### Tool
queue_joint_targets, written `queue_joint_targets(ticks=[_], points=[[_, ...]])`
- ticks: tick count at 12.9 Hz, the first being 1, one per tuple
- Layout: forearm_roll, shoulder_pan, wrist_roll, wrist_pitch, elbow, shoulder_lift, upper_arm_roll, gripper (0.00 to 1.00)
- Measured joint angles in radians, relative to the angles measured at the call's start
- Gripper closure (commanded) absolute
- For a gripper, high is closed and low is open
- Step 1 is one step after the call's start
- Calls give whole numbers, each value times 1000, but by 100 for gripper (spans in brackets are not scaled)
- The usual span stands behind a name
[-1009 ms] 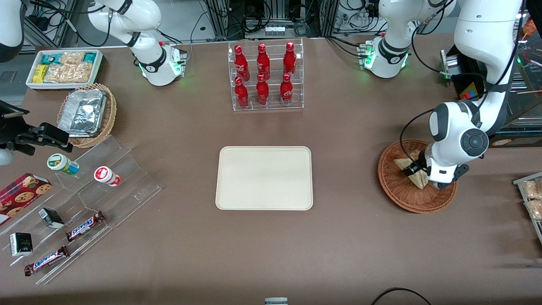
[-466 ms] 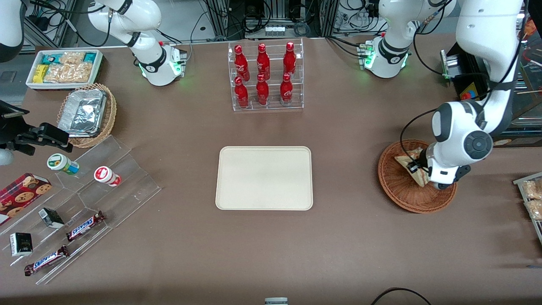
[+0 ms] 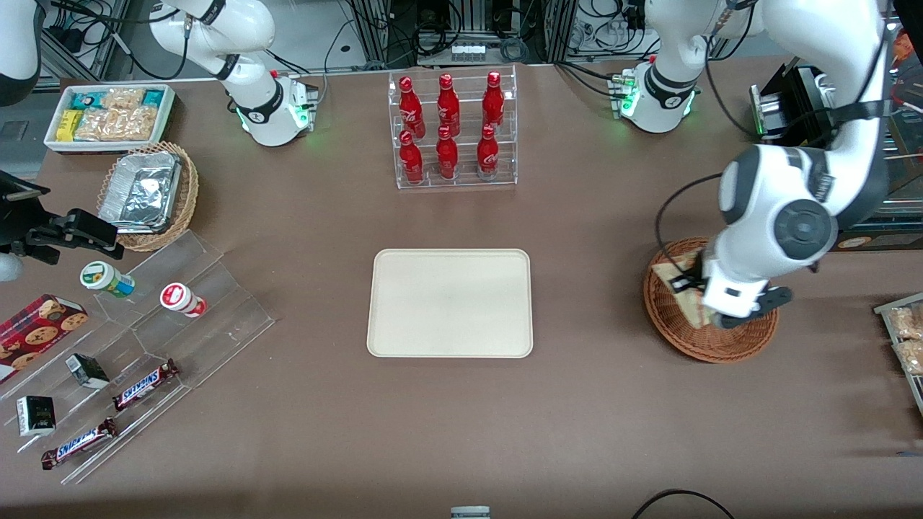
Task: Place sandwich from basket to tray
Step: 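Close the left gripper on the sandwich and lift it from the basket, then carry the held sandwich with the left gripper over the cream tray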
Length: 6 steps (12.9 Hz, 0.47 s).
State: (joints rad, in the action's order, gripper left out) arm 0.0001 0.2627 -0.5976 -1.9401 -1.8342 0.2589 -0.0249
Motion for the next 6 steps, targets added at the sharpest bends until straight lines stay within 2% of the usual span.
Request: queue_joint_targets(ticks=[6], points=[[-87,185,86,-8,174,183,33,74]])
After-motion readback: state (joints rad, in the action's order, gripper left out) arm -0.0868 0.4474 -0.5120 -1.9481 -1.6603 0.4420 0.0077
